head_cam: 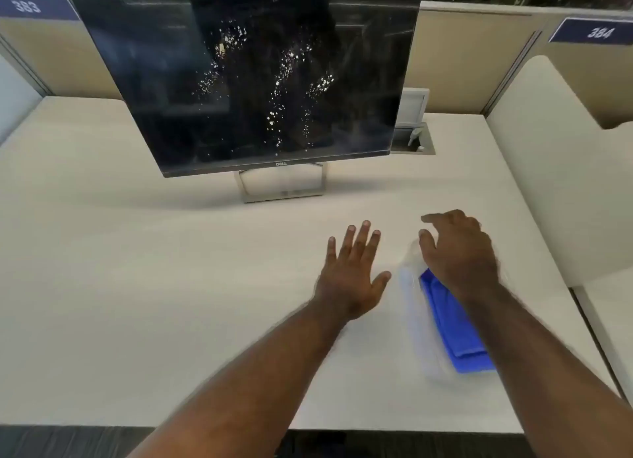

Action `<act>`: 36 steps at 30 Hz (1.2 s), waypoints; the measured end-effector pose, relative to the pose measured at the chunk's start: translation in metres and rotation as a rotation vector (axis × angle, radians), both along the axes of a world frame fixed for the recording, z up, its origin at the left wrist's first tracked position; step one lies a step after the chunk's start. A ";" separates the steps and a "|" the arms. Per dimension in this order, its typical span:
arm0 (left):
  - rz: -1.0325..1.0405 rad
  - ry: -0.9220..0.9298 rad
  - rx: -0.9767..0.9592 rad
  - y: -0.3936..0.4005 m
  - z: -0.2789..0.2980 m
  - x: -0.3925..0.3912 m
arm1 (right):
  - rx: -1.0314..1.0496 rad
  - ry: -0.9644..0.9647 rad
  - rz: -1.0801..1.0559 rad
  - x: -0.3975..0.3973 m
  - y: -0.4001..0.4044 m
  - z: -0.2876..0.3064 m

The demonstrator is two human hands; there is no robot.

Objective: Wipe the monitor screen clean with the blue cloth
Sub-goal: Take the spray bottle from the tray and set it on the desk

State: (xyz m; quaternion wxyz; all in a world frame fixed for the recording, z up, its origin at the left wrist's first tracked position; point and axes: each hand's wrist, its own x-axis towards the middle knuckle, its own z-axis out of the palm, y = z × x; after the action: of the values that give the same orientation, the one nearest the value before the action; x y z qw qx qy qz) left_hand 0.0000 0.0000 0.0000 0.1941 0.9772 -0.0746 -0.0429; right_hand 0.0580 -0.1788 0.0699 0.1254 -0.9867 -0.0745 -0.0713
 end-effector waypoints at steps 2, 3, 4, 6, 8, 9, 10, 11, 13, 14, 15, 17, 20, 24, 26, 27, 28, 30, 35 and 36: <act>-0.038 -0.005 0.016 -0.013 0.001 0.001 | 0.049 0.112 -0.006 -0.004 -0.009 -0.001; -0.055 -0.007 0.022 -0.018 0.000 0.001 | 0.051 0.144 0.022 -0.006 -0.015 -0.006; -0.078 -0.003 0.015 -0.024 -0.001 0.001 | 0.058 0.191 0.047 -0.009 -0.020 -0.010; -0.099 0.003 0.010 -0.032 -0.005 0.000 | 0.101 0.235 0.077 -0.010 -0.024 -0.017; -0.114 0.003 0.033 -0.037 -0.007 0.001 | 0.172 0.258 0.079 -0.009 -0.026 -0.022; -0.119 0.001 0.036 -0.041 -0.007 0.000 | 0.195 0.267 0.074 -0.008 -0.027 -0.024; -0.122 0.002 0.040 -0.044 -0.007 0.000 | 0.212 0.272 0.066 -0.007 -0.027 -0.026; -0.122 0.006 0.046 -0.046 -0.007 0.000 | 0.223 0.276 0.062 -0.006 -0.028 -0.027; -0.123 0.013 0.048 -0.047 -0.007 0.000 | 0.232 0.298 0.061 -0.003 -0.029 -0.028; -0.123 0.019 0.046 -0.047 -0.006 0.000 | 0.233 0.311 0.061 -0.001 -0.030 -0.027; -0.124 0.025 0.045 -0.046 -0.006 0.000 | 0.232 0.315 0.060 0.001 -0.032 -0.024; -0.121 0.033 0.048 -0.043 -0.006 0.000 | 0.229 0.296 0.051 0.004 -0.036 -0.014; -0.101 0.038 0.077 -0.034 -0.007 -0.001 | 0.189 0.240 0.027 0.010 -0.040 0.015; -0.039 0.062 0.121 -0.012 -0.008 -0.002 | 0.199 0.150 0.045 0.015 -0.029 0.056; 0.000 0.076 0.136 0.004 -0.008 -0.002 | 0.219 0.093 0.091 0.014 -0.014 0.069; 0.019 0.079 0.141 0.012 -0.008 -0.002 | 0.232 0.073 0.122 0.013 -0.004 0.071; 0.038 0.079 0.146 0.022 -0.008 -0.003 | 0.250 0.070 0.154 0.011 0.007 0.071; 0.078 0.074 0.149 0.041 -0.006 -0.003 | 0.289 0.116 0.217 0.005 0.032 0.062; 0.085 0.010 0.141 0.080 -0.002 -0.010 | 0.232 0.337 0.309 -0.017 0.089 0.013; 0.069 0.002 0.125 0.085 -0.001 -0.013 | 0.239 0.360 0.318 -0.021 0.097 0.006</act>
State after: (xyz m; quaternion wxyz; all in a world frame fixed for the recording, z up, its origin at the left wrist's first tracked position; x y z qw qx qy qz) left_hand -0.0126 0.0847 -0.0011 0.1343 0.9893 -0.0377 -0.0418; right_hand 0.0367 -0.0819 0.0756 0.2620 -0.9376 -0.1962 0.1177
